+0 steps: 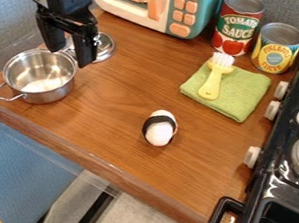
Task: Pick the yellow brush from the green cloth's top and put it on the left side of the cloth
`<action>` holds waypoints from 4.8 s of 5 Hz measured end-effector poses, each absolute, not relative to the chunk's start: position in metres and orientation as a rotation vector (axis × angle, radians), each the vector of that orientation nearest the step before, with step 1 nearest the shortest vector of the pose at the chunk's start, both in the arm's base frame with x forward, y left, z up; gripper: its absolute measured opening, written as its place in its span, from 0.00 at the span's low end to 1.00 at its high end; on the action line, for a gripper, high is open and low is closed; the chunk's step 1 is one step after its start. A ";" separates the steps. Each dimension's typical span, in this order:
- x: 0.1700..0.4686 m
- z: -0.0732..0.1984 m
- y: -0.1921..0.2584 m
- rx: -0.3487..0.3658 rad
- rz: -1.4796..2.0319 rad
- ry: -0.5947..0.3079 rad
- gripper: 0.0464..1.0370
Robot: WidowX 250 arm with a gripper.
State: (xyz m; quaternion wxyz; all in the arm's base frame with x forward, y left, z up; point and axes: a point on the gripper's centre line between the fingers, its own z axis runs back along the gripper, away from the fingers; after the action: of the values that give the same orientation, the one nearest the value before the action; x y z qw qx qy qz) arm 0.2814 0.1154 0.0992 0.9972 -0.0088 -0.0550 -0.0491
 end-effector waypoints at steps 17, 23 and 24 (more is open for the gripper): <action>0.401 0.090 0.018 -0.019 0.102 -0.227 0.30; 0.388 0.037 0.079 0.019 -0.043 -0.153 0.68; 0.384 0.038 0.079 0.016 -0.063 -0.124 0.94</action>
State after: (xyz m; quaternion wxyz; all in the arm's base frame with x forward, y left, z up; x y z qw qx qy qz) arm 0.3845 0.0785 0.0385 0.9975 0.0080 -0.0620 -0.0315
